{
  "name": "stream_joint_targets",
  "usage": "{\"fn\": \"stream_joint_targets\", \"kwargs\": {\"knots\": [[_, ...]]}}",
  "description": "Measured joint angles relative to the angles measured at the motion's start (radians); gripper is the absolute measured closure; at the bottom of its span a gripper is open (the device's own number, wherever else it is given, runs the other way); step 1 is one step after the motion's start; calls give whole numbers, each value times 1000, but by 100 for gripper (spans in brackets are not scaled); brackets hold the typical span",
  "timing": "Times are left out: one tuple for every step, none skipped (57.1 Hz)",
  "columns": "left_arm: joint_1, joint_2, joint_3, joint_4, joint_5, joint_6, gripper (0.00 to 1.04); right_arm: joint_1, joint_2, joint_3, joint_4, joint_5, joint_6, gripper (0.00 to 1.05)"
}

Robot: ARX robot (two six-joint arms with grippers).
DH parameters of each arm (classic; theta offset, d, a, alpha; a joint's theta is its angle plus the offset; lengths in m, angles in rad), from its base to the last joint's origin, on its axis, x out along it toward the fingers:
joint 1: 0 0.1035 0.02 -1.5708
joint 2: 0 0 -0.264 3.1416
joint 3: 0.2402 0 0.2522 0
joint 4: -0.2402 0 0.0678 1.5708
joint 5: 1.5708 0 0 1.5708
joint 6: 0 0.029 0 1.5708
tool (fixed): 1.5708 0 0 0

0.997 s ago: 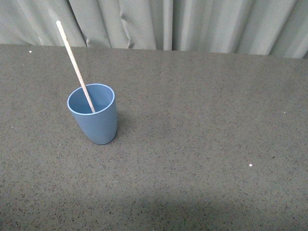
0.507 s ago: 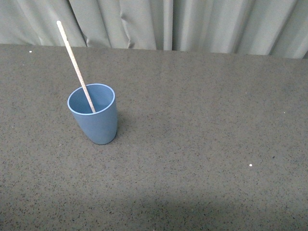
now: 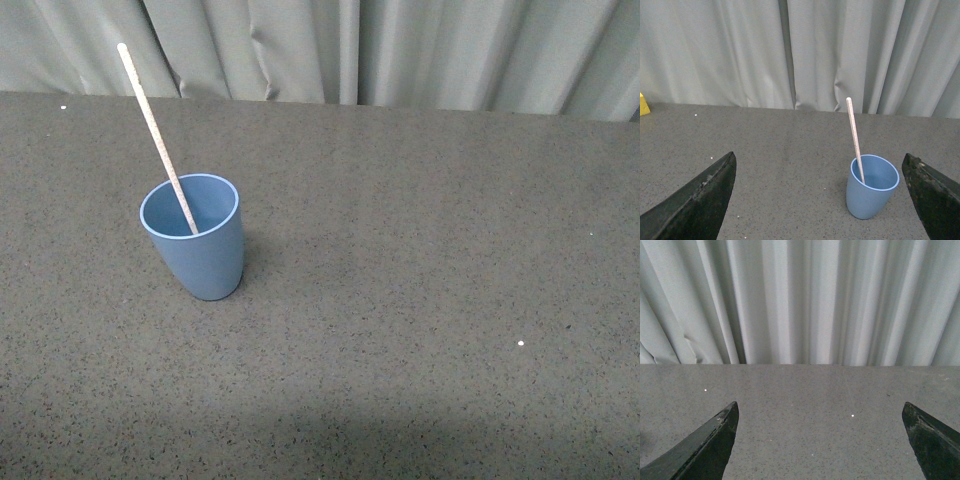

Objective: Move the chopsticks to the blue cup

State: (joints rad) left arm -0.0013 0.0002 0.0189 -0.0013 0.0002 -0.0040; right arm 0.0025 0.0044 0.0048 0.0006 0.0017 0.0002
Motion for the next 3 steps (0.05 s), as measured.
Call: {"fn": "stream_joint_targets", "kwargs": {"knots": [[0, 0, 0, 0, 0, 0, 7, 0, 0, 0, 0, 0, 0, 9], [0, 0, 0, 0, 0, 0, 7, 0, 0, 0, 0, 0, 0, 9], [0, 0, 0, 0, 0, 0, 7, 0, 0, 0, 0, 0, 0, 9]]}}
